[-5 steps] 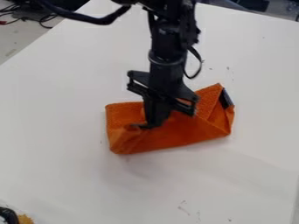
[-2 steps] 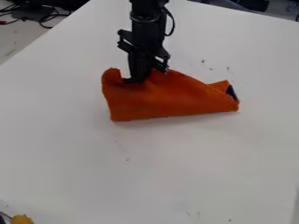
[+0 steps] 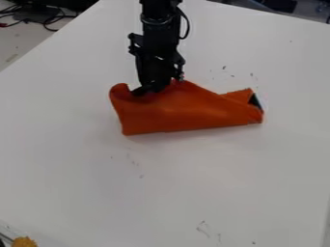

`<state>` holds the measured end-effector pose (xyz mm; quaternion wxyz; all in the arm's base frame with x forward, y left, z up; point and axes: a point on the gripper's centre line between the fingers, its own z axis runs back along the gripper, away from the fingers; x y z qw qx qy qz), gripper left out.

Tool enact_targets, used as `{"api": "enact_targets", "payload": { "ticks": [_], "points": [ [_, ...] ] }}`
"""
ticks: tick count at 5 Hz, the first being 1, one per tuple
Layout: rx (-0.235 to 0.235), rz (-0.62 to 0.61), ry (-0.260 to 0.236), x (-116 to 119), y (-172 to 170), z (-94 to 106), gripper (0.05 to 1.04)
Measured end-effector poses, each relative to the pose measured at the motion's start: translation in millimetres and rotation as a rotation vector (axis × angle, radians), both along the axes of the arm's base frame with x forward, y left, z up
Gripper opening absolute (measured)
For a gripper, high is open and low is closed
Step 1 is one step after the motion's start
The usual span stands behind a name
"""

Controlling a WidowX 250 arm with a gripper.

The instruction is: Fold the cloth from the bottom right to the top left

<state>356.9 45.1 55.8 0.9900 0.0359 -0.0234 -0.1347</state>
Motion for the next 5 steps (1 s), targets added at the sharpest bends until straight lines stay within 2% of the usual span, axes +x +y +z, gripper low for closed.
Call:
{"api": "enact_targets", "payload": {
  "ticks": [1,2,3,4,5],
  "points": [
    [0.002,-0.004,-0.004,1,0,-0.5,0.874],
    [0.010,-0.013,-0.005,1,2,0.0,1.010],
    [0.033,-0.019,-0.021,4,5,1.7,1.005],
    [0.017,-0.030,-0.106,13,2,16.9,1.001],
    [0.008,-0.022,-0.121,12,0,19.7,1.001]
  ]
}}
